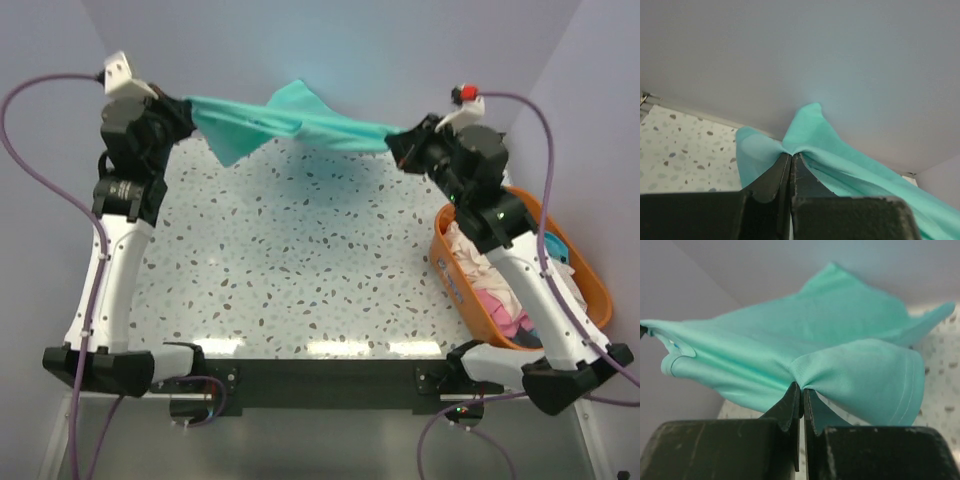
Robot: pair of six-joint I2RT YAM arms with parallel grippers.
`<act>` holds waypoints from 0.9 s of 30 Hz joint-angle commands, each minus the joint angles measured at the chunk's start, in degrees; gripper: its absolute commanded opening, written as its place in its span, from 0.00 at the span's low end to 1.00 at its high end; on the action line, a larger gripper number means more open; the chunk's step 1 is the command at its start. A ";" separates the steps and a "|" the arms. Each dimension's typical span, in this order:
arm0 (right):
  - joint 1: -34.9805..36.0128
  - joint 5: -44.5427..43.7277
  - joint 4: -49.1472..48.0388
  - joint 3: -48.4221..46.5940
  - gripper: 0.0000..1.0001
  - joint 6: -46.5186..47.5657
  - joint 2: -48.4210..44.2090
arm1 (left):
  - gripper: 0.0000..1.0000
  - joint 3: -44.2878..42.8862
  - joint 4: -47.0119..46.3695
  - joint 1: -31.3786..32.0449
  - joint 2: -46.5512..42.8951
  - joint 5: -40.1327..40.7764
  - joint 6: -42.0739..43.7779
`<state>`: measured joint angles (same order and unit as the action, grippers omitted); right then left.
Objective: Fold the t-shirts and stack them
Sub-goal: Flatten the tshirt out
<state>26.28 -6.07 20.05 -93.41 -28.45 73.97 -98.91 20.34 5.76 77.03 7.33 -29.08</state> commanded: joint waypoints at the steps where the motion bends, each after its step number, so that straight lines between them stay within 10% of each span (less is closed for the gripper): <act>1: 0.96 4.83 -1.85 19.79 0.00 -6.61 -5.47 | 0.00 22.36 -2.67 -2.06 -6.70 7.43 -2.72; 10: 22.13 0.17 -3.26 51.90 0.01 -23.56 -7.71 | 0.02 46.61 11.20 -2.59 -6.56 12.96 -14.06; 12: 24.34 0.61 -3.18 54.89 0.08 -25.25 -7.01 | 0.45 46.97 15.60 -2.60 -4.36 14.55 -15.04; 13: 24.78 2.01 -2.83 55.08 0.27 -25.08 -6.39 | 0.62 47.14 17.52 -2.60 -4.09 15.86 -15.48; 14: 25.13 2.63 -0.83 54.04 0.37 -24.47 -5.17 | 1.00 46.80 18.93 -2.60 -3.82 17.09 -16.00; 15: 25.31 2.81 0.59 53.16 0.51 -23.94 -4.37 | 1.00 46.10 20.17 -2.60 -3.91 18.06 -16.96; 16: 25.40 2.64 2.08 52.11 0.98 -22.02 -3.84 | 1.00 44.35 20.96 -2.60 -4.00 18.76 -16.89; 27: 25.40 -4.40 19.22 30.83 0.99 -10.66 -1.73 | 1.00 47.65 13.06 -0.23 -7.95 2.51 -14.86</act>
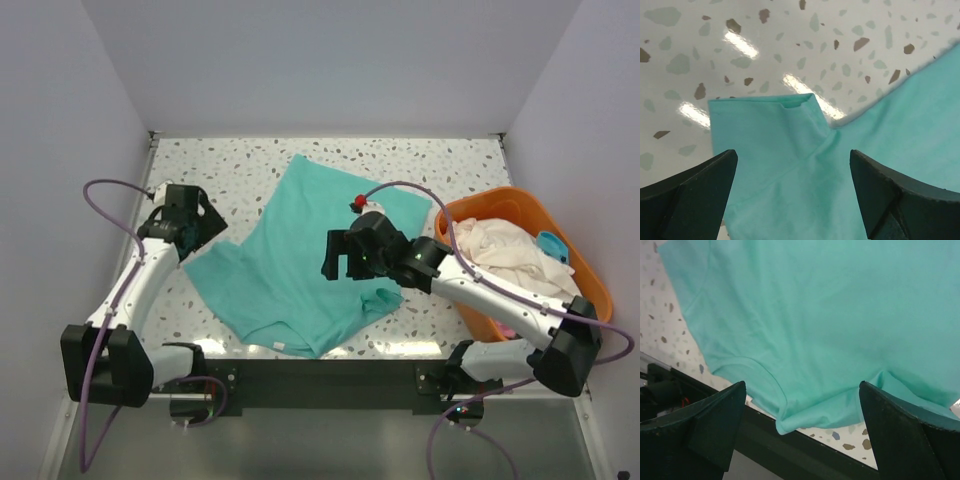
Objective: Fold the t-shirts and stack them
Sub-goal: Flatten the tshirt out
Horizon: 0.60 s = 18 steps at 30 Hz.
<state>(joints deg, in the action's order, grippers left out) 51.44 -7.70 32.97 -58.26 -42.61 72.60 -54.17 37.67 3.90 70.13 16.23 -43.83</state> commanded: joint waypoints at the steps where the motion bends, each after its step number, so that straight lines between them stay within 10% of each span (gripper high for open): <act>1: 0.24 -1.28 6.23 -3.71 0.98 2.98 -1.83 | 1.00 3.80 -4.79 3.20 -1.13 -7.08 -0.11; 7: 0.24 0.94 -0.01 8.86 0.99 -0.46 -8.26 | 1.00 11.36 -6.63 3.66 -1.57 -8.67 0.24; 18: -5.11 -9.98 -0.72 -4.14 0.99 9.12 13.06 | 1.00 17.00 -14.64 3.66 12.72 -12.98 0.77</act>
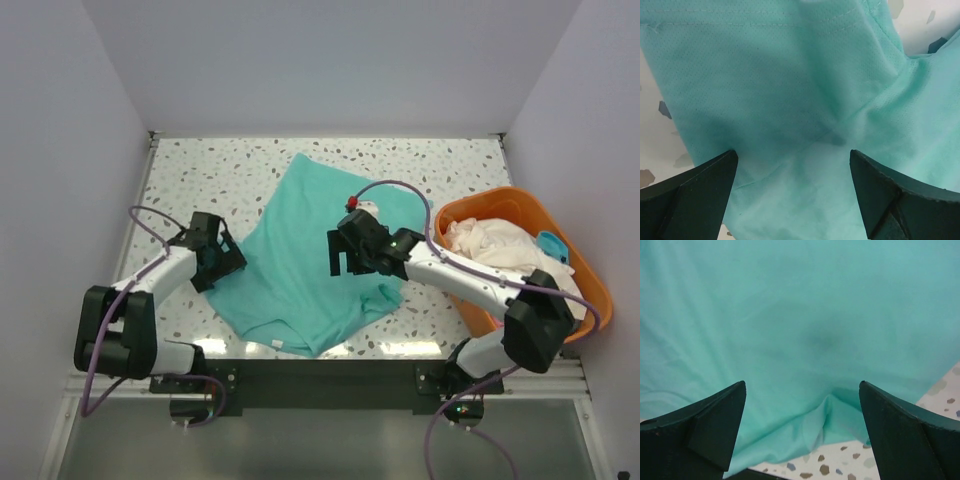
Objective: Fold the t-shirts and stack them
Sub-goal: Flatten the tshirt out
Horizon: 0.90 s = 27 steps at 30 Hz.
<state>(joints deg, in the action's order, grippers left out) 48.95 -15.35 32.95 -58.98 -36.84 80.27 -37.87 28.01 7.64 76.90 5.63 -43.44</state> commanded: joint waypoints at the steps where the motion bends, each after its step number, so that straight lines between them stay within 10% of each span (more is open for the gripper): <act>1: -2.89 -1.27 -0.35 -3.60 0.99 3.18 6.47 | 1.00 -0.44 -4.81 -0.08 7.20 -2.29 0.37; 17: 24.52 27.74 -4.05 20.31 0.95 -14.40 -12.14 | 1.00 -15.82 -2.70 -1.40 21.78 5.80 -0.33; 24: 21.72 17.91 5.64 7.40 0.98 -3.87 -12.60 | 1.00 -26.88 -3.84 -4.20 30.05 5.36 3.88; 27: 9.82 19.83 4.14 5.02 0.99 -1.23 -10.85 | 1.00 -33.55 -5.76 -5.70 35.58 5.63 6.60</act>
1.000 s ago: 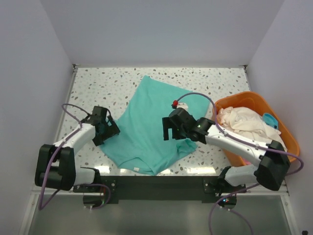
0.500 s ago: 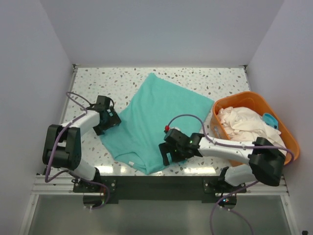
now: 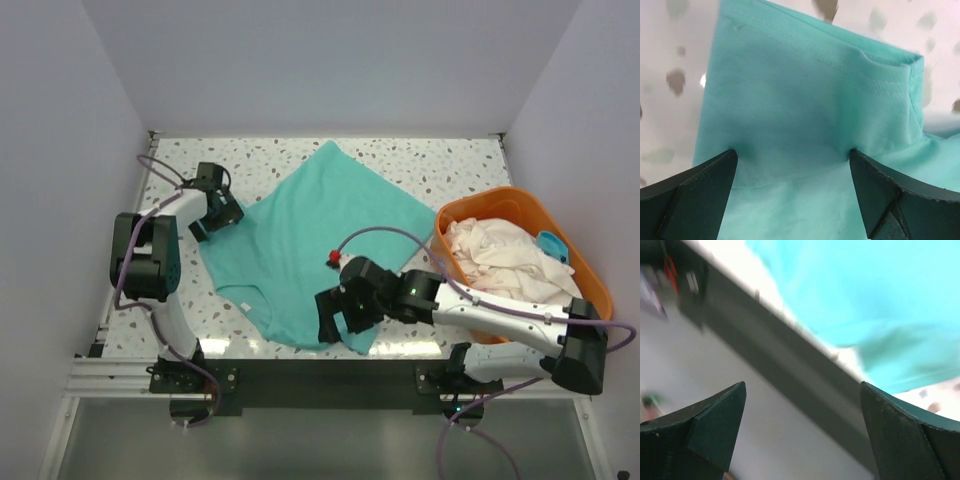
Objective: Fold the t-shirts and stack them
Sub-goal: Flatten the tshirt out
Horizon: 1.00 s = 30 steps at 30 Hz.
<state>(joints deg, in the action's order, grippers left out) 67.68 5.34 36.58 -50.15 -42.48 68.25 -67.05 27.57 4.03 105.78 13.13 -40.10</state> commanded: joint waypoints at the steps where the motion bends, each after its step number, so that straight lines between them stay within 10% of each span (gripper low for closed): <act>1: -11.75 -0.51 0.08 -4.16 0.99 4.94 2.23 | 1.00 -6.58 -5.86 -2.45 8.46 -2.57 3.79; 13: -30.76 -14.73 -3.10 -28.48 0.98 12.24 31.05 | 1.00 -63.37 -1.91 -6.50 40.65 -21.63 15.05; 30: -37.62 -14.66 -6.87 -36.87 0.99 12.86 48.12 | 1.00 1.36 -1.84 4.74 -15.23 -10.94 6.62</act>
<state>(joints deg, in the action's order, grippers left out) 29.74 -8.36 32.05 -87.29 -29.36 116.77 -74.22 21.58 6.00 93.36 1.26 -29.21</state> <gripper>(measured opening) 0.985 0.997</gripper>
